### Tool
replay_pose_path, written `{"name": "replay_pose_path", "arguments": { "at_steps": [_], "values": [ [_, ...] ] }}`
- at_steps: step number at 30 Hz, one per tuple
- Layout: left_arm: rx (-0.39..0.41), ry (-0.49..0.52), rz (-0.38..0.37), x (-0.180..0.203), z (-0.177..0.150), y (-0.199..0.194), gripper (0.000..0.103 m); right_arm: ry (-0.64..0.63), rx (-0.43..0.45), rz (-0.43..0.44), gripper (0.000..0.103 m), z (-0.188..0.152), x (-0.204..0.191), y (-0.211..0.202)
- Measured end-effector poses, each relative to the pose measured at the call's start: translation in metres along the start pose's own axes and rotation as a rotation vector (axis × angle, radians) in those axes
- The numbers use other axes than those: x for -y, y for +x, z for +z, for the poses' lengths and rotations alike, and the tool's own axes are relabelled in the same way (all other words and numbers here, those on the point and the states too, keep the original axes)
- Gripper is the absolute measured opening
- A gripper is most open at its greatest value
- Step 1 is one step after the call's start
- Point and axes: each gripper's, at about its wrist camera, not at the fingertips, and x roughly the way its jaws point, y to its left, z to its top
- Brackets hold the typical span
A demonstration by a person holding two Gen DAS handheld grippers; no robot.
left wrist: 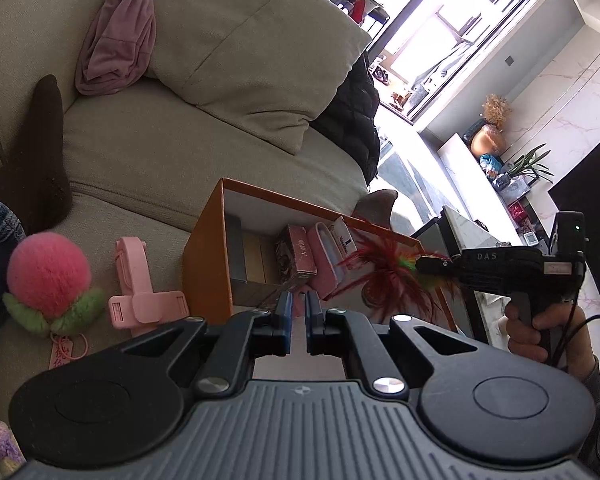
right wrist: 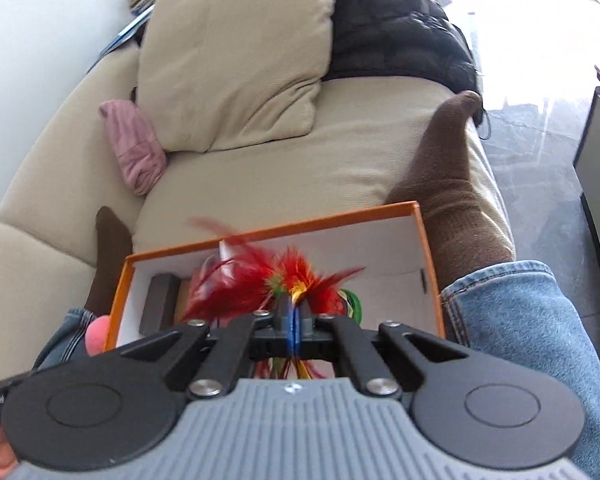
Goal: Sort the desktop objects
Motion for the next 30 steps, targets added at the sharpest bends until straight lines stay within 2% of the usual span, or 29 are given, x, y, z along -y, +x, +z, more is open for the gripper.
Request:
{"name": "replay_pose_path", "arguments": {
  "at_steps": [3,4,6,11,22,25,30],
  "values": [
    [-0.004,0.000,0.008,0.000,-0.001,0.000,0.005,-0.004,0.082,-0.155,0.008,0.008,0.009,0.001],
    [-0.006,-0.002,0.012,-0.001,-0.001,0.000,0.005,-0.003,0.094,-0.156,0.008,0.007,0.011,-0.001],
    [-0.008,-0.007,0.021,-0.002,0.000,0.001,0.005,0.007,0.094,-0.119,0.008,0.004,0.013,-0.005],
    [-0.001,0.004,0.036,0.000,0.000,-0.002,0.005,-0.044,0.085,-0.109,0.009,-0.011,0.004,-0.011],
    [0.045,0.031,0.116,-0.002,-0.011,-0.024,0.005,-0.290,0.155,0.035,0.009,-0.048,-0.058,-0.030],
    [0.078,0.033,0.141,-0.004,-0.016,-0.032,0.005,-0.355,0.184,0.099,0.009,-0.059,-0.073,-0.033],
    [0.119,0.048,0.189,-0.010,-0.023,-0.048,0.005,-0.471,0.220,0.107,0.009,-0.081,-0.100,-0.038]
  ]
}}
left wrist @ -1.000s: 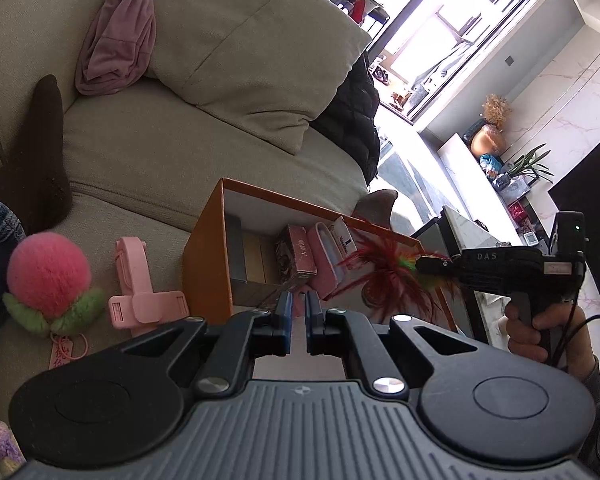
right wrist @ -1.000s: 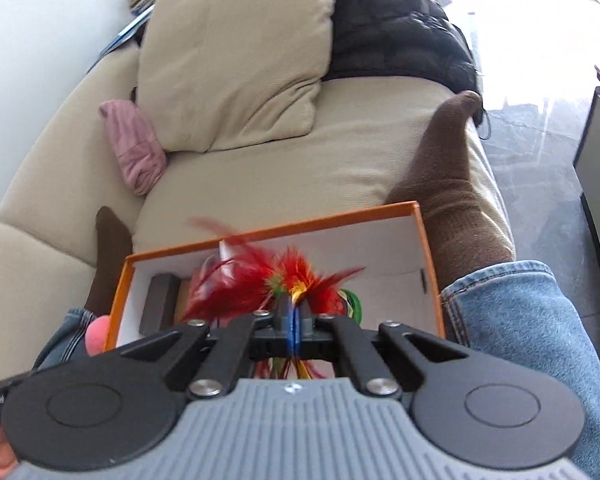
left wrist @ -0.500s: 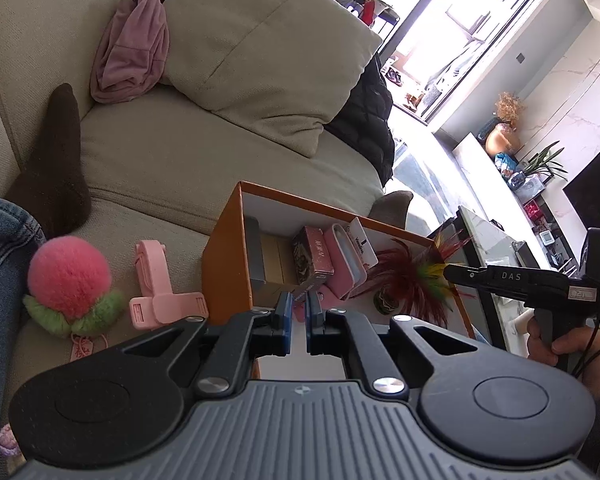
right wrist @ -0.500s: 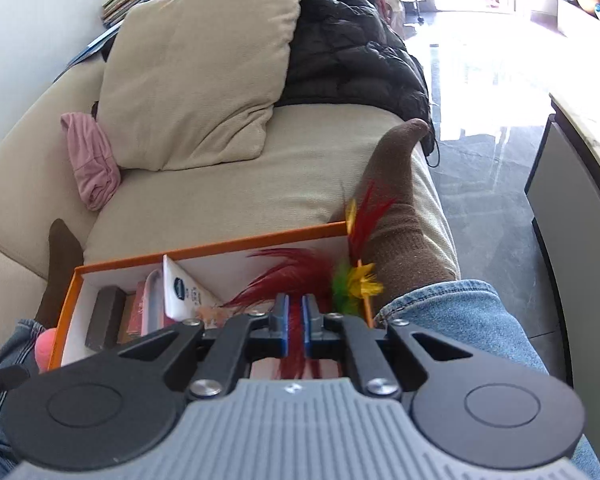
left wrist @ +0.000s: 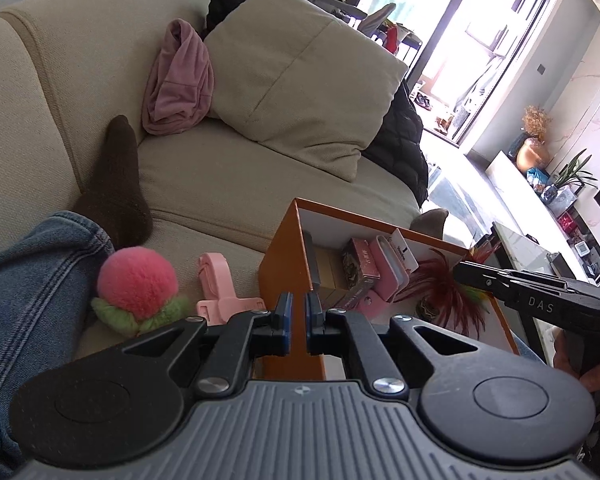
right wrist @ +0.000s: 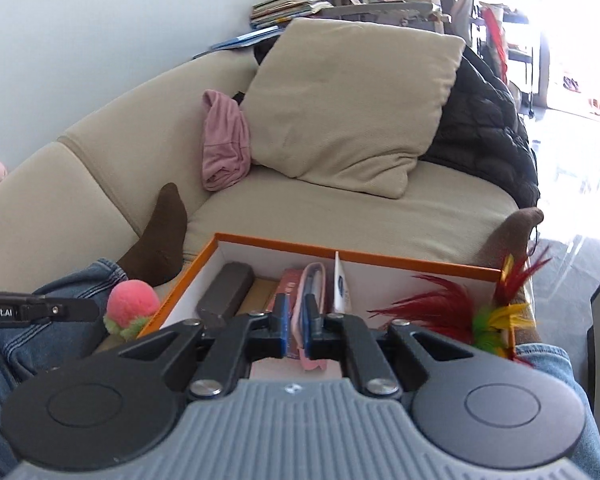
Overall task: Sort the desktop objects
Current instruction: 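Withdraw both grippers toward the pink pompom keychain and pink selfie stick, then grasp the pink pompom keychain with the left gripper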
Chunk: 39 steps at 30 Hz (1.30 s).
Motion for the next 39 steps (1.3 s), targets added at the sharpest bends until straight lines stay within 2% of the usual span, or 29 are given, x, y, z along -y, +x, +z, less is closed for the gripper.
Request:
{"name": "replay_pose_path", "arguments": {
  "at_steps": [4,7,9,10,11,16,18,26,31,32,33,34,39],
  "values": [
    [0.015,-0.006,0.040,-0.011,-0.005,-0.012,0.005,-0.036,-0.015,0.037,0.009,-0.005,-0.022,0.000],
    [0.010,-0.008,0.053,-0.020,-0.008,-0.020,0.006,-0.052,-0.029,0.084,0.014,-0.007,-0.038,0.000],
    [0.005,0.007,0.073,-0.024,-0.009,-0.026,0.007,-0.069,-0.028,0.111,0.030,-0.009,-0.051,0.000],
    [0.004,0.018,0.085,-0.026,-0.009,-0.029,0.009,-0.079,-0.028,0.122,0.031,-0.009,-0.056,0.001],
    [0.000,0.025,0.095,-0.028,-0.009,-0.032,0.012,-0.091,-0.031,0.132,0.031,-0.009,-0.063,0.001],
    [-0.012,0.030,0.123,-0.048,-0.008,-0.046,0.014,-0.150,-0.062,0.174,0.031,-0.006,-0.090,0.008],
    [-0.025,0.023,0.131,-0.059,-0.007,-0.048,0.021,-0.187,-0.079,0.191,0.031,-0.005,-0.102,0.012],
    [-0.105,0.069,0.151,-0.076,-0.010,-0.030,0.030,-0.402,-0.170,0.228,0.031,-0.003,-0.149,0.038],
    [-0.153,0.154,0.164,-0.076,-0.005,-0.006,0.038,-0.499,-0.249,0.222,0.036,0.000,-0.164,0.067],
    [-0.160,0.188,0.166,-0.075,-0.002,0.000,0.041,-0.511,-0.266,0.216,0.037,0.003,-0.165,0.074],
    [-0.164,0.217,0.170,-0.073,0.000,0.005,0.049,-0.521,-0.284,0.210,0.038,0.005,-0.165,0.080],
    [-0.167,0.247,0.174,-0.071,0.002,0.010,0.053,-0.531,-0.307,0.202,0.039,0.007,-0.166,0.088],
    [-0.227,0.410,0.205,-0.068,0.013,0.050,0.058,-0.613,-0.418,0.178,0.042,0.012,-0.176,0.127]
  ]
}}
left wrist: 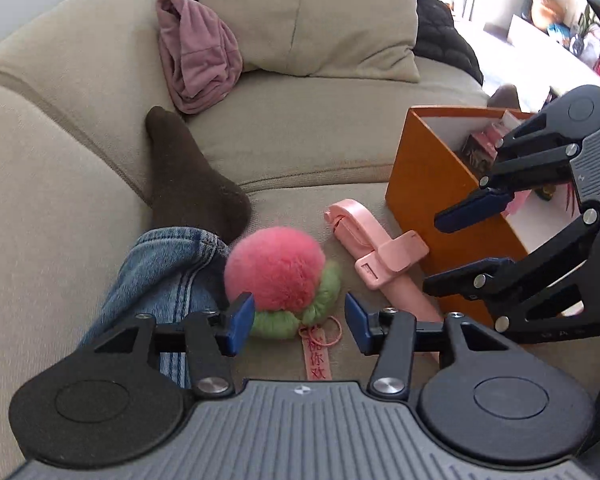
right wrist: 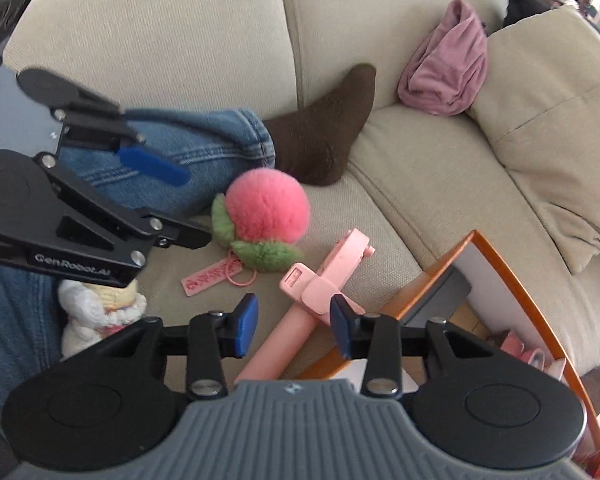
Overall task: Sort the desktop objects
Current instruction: 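Grasp the pink pompom keychain with the left gripper, then grasp the pink selfie stick with the right gripper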
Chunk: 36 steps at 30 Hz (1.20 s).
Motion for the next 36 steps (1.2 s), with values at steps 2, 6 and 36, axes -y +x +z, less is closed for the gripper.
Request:
{"name": "replay_pose_path", "arguments": {
  "at_steps": [2,6,36],
  "values": [
    [-0.024,0.068,0.010,0.001,0.004,0.017,0.059,-0.048,-0.041,0.000,0.042,0.006,-0.002,0.012],
    [-0.060,0.182,0.033,0.005,0.010,0.043,0.059,-0.073,-0.097,0.005,0.042,0.015,0.003,0.032],
    [-0.207,0.005,-0.097,-0.018,0.015,0.087,0.050,-0.096,-0.123,0.008,0.045,0.030,0.015,0.053]
  ]
}}
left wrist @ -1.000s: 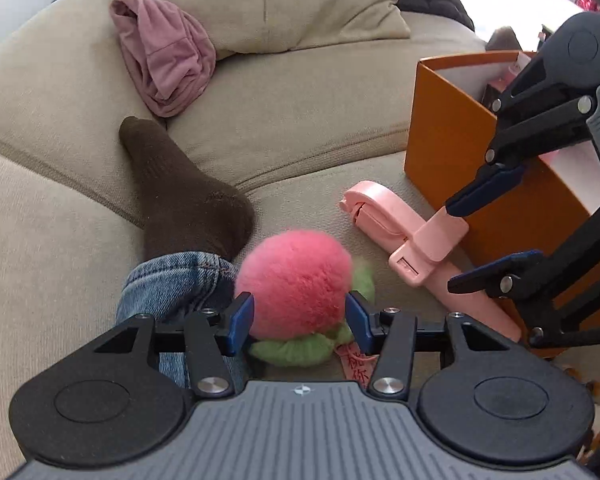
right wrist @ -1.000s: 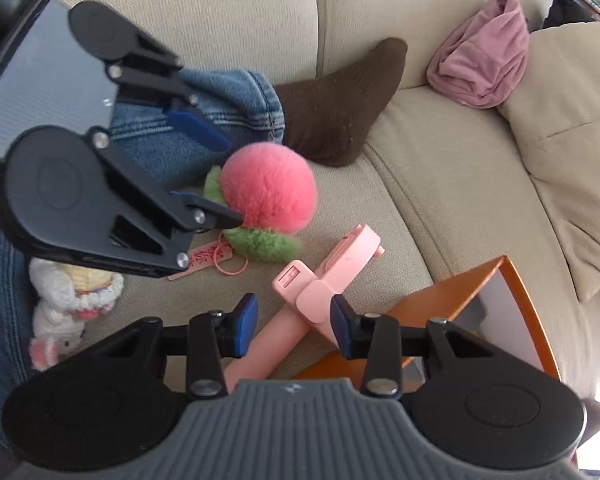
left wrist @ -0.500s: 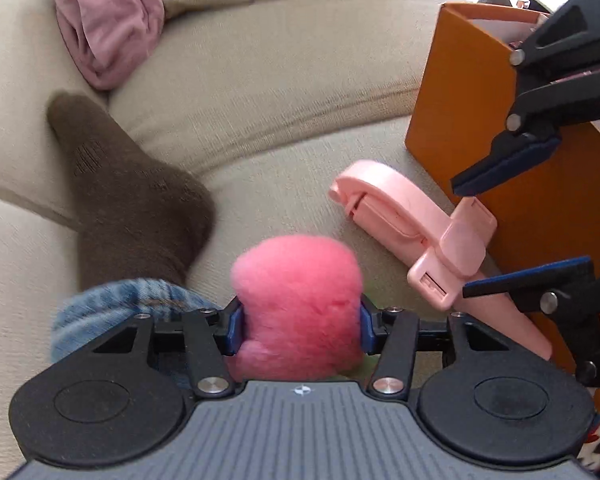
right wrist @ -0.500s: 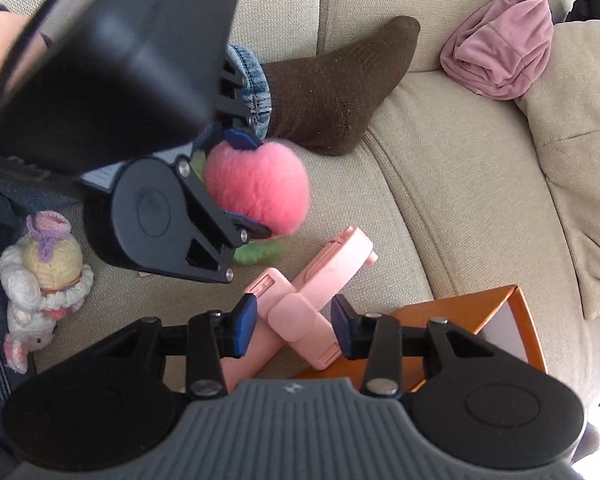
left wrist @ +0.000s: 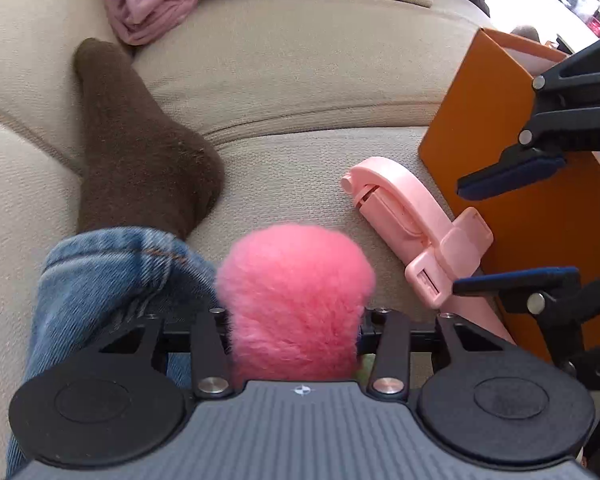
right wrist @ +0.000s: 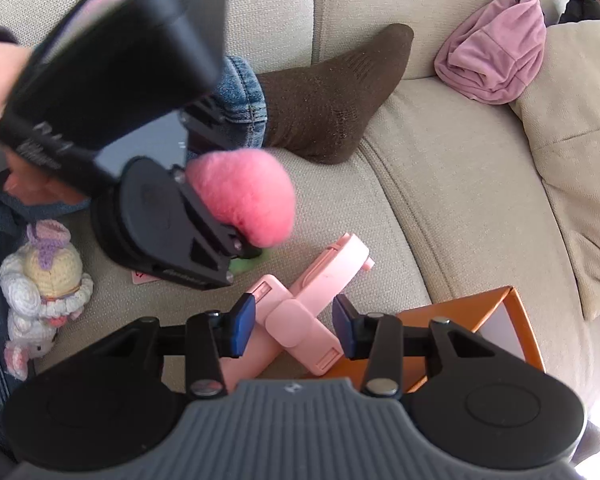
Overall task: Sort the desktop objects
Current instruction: 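Grasp the pink selfie stick with the right gripper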
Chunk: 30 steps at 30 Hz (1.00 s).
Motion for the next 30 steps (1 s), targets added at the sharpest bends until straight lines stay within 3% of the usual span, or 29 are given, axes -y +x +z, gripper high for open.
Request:
{"name": "replay_pose_path", "arguments": {
  "at_steps": [3,13,24,30],
  "values": [
    [0.027,-0.088,0.041,-0.006,-0.011,-0.020,0.050,0.002,-0.023,-0.009,0.045,0.003,-0.001,0.004],
    [0.257,-0.303,0.068,-0.022,-0.059,-0.099,0.050,0.010,-0.139,-0.069,0.048,0.021,-0.017,0.030],
    [0.342,-0.434,0.026,-0.047,-0.081,-0.107,0.050,-0.028,-0.227,-0.174,0.058,0.041,-0.043,0.060],
    [0.368,-0.453,-0.003,-0.052,-0.083,-0.110,0.050,-0.024,-0.216,-0.186,0.053,0.041,-0.043,0.058]
  ]
}}
